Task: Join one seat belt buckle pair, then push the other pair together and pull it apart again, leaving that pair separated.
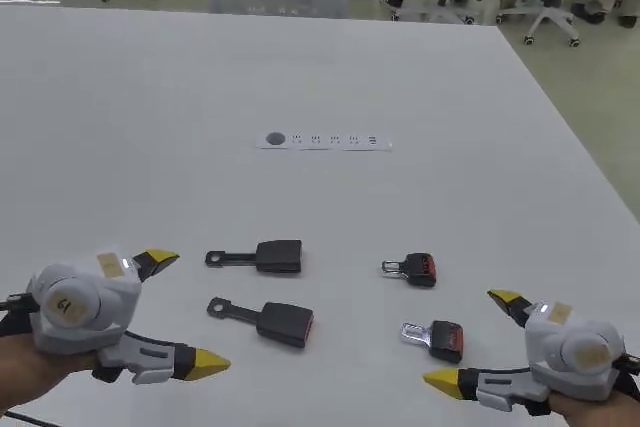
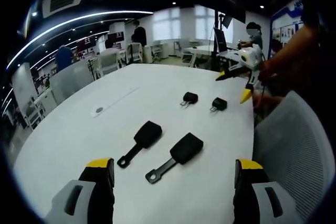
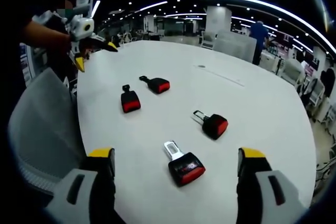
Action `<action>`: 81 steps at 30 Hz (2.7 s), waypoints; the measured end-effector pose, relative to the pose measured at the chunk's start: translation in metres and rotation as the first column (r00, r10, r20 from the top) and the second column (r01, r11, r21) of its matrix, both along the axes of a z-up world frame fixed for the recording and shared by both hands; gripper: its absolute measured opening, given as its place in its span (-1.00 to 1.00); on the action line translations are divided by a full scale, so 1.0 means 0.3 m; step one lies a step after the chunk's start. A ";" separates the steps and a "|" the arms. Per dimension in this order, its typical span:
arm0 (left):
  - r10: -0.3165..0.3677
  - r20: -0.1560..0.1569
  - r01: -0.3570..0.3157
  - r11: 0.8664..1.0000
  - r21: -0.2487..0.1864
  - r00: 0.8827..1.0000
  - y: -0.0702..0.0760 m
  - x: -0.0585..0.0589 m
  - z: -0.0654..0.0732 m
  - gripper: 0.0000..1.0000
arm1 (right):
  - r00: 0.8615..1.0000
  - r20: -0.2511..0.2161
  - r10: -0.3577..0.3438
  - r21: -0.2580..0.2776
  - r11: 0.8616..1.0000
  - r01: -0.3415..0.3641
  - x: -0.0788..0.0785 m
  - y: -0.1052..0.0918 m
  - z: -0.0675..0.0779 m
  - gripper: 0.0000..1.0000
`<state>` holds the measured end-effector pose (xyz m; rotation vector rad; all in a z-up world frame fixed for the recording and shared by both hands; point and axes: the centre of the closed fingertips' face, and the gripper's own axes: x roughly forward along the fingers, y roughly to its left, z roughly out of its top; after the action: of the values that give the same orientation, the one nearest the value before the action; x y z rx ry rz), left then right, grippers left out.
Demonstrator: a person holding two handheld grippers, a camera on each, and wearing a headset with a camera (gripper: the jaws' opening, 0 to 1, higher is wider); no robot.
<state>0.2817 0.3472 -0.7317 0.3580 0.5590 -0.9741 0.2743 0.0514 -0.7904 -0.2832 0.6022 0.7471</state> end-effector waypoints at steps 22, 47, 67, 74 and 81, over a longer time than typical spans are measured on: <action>-0.102 -0.005 0.102 0.993 0.061 0.995 -0.047 0.071 -0.079 0.94 | 0.995 -0.068 0.069 -0.006 0.998 -0.070 0.046 -0.006 -0.060 0.92; -0.221 -0.077 0.228 0.970 0.090 0.972 -0.148 0.112 -0.228 0.81 | 0.969 -0.177 0.174 -0.003 0.984 -0.177 0.075 0.010 -0.162 0.80; -0.385 -0.160 0.411 0.893 0.185 0.909 -0.240 0.094 -0.429 0.48 | 0.922 -0.267 0.280 -0.011 0.956 -0.294 0.029 -0.010 -0.235 0.44; -0.452 -0.142 0.471 0.868 0.154 0.880 -0.264 0.068 -0.444 0.34 | 0.913 -0.284 0.293 -0.018 0.950 -0.311 0.031 -0.027 -0.232 0.11; -0.462 -0.137 0.479 0.864 0.153 0.877 -0.284 0.098 -0.437 0.11 | 0.903 -0.276 0.328 -0.050 0.934 -0.354 0.043 -0.028 -0.237 -0.07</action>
<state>0.3111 0.2621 -0.8629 0.6354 0.6664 -1.4238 0.2872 0.0429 -0.8616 -0.3909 0.8573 1.1078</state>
